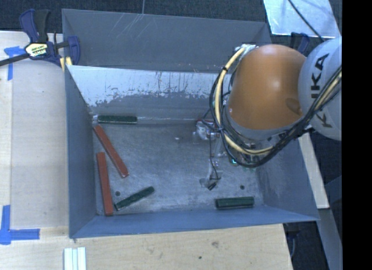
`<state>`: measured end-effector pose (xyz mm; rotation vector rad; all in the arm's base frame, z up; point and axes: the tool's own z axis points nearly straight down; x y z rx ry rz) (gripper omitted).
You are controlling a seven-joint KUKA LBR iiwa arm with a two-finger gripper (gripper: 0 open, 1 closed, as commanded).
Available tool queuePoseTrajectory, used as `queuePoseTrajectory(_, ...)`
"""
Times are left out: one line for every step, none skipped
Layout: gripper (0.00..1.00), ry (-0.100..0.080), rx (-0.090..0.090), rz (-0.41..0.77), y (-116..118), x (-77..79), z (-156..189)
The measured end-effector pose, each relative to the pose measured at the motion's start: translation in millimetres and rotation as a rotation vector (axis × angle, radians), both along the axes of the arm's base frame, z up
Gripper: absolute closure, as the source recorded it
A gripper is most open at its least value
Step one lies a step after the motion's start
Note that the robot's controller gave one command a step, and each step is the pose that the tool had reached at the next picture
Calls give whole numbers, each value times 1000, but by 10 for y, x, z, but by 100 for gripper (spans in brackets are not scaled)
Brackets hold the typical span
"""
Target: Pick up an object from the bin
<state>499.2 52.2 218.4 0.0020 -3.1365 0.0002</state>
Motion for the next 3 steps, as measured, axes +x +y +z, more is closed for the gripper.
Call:
queuePoseTrajectory(0, 0, 3, 27, 868, -96, -731)
queuePoseTrajectory(0, -1, 1, 82, 1254, -35, -1521)
queuePoseTrajectory(100, -9, 2, 76, 1241, -7, -1475)
